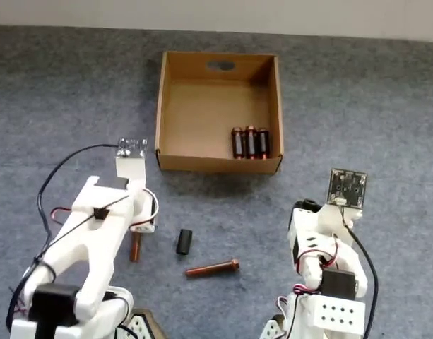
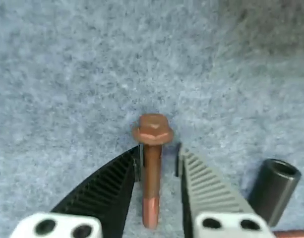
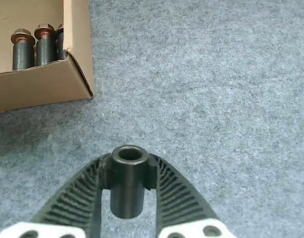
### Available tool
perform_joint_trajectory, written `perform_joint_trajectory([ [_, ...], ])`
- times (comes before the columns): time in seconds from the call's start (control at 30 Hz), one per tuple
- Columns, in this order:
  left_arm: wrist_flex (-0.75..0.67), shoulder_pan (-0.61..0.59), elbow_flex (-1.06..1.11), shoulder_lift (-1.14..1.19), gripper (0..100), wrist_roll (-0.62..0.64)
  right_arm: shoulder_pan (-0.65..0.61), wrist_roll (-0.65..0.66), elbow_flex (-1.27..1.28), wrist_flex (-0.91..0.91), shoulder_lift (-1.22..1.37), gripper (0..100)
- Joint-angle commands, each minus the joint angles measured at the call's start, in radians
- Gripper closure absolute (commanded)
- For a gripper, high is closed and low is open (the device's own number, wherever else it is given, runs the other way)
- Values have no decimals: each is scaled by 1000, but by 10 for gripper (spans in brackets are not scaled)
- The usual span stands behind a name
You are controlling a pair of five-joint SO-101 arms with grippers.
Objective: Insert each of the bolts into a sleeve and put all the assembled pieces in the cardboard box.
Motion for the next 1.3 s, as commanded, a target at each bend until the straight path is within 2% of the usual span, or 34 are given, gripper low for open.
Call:
perform_joint_trajectory([
  [0.0,-12,-10,-50,41,841,-3,7,-5,-7,-18,-16,993],
  [0.2,-63,-12,-51,120,875,-6,7,-5,-7,-18,-16,993],
  [0.33,-80,-5,-53,159,992,-6,8,-5,-7,-18,-16,993],
  [0.47,-69,-8,-51,148,995,-6,7,-6,-7,-16,-16,993],
  [0.6,-57,-10,-54,58,994,-6,5,-9,-10,-15,-18,993],
  [0.73,-20,-4,-51,-170,994,-3,-1,-11,-28,5,-18,993],
  [0.83,-25,-4,-33,-351,994,-2,-65,-11,-108,31,-18,993],
  [0.93,-26,-4,-31,-521,993,0,-189,-5,-162,18,-18,993],
  [1.07,-34,-2,-31,-730,993,0,-355,-3,-170,-136,-18,993],
  [1.27,-183,-1,-25,-977,993,6,-495,-3,-168,-346,-12,993],
])
